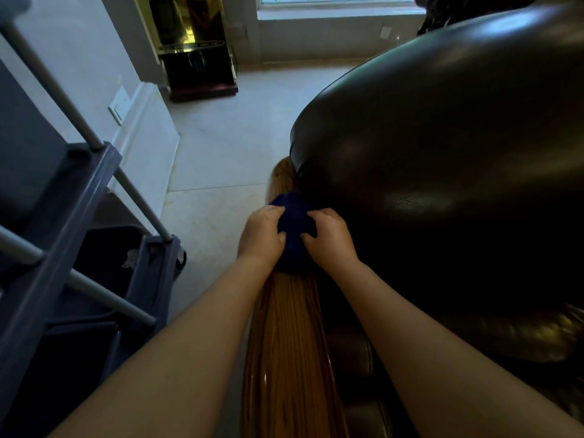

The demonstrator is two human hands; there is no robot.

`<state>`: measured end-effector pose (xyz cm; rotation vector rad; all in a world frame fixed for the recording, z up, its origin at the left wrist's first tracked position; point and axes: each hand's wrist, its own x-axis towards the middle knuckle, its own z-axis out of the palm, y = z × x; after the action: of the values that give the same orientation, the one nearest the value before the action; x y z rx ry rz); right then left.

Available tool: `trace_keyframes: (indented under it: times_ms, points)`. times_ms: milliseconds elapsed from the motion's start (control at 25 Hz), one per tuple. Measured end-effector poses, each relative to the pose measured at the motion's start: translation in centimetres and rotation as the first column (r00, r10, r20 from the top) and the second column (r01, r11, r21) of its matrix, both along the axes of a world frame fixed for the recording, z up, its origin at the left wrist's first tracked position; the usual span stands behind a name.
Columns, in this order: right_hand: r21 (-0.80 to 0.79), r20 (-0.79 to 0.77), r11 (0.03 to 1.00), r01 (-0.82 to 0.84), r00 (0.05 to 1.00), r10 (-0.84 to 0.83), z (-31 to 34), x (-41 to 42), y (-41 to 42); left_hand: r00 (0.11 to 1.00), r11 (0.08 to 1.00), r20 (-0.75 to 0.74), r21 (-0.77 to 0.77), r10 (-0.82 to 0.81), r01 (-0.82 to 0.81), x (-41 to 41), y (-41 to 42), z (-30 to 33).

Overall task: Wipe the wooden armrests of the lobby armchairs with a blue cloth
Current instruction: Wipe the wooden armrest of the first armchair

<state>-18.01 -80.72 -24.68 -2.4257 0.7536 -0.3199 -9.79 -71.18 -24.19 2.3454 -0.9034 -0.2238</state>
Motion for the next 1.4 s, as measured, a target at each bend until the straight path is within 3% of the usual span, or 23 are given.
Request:
trace_keyframes:
  times_ms: [200,400,640,880,1160,1400]
  points:
    - [-0.010,-0.008,0.999,0.048,0.999,-0.048,1.8,-1.0,0.1,0.996,0.994,0.015,0.072,0.085,-0.086,-0.9,0.1,2.2]
    - [0.009,0.059,1.000,0.025,0.998,-0.026,6.2,-3.8,0.5,0.996,0.996,-0.017,-0.032,0.083,-0.084,-2.8,2.2,6.3]
    - [0.120,0.061,0.993,0.013,0.998,-0.021,17.2,-8.2,0.8,0.987,0.987,-0.152,-0.143,0.057,-0.079,-6.0,4.6,17.2]
    - [0.071,0.093,0.997,0.003,0.996,-0.010,28.5,-13.6,3.0,0.988,0.978,-0.150,-0.208,-0.022,-0.010,-10.7,6.9,27.8]
    - [-0.006,0.095,0.996,0.093,0.991,-0.093,34.4,-22.9,4.1,0.981,0.955,-0.163,-0.289,-0.109,0.058,-19.7,7.3,32.8]
    - [-0.072,0.017,0.980,0.184,0.983,-0.183,36.3,-35.4,3.1,0.951,0.956,-0.193,-0.219,-0.240,0.197,-31.4,5.6,34.4]
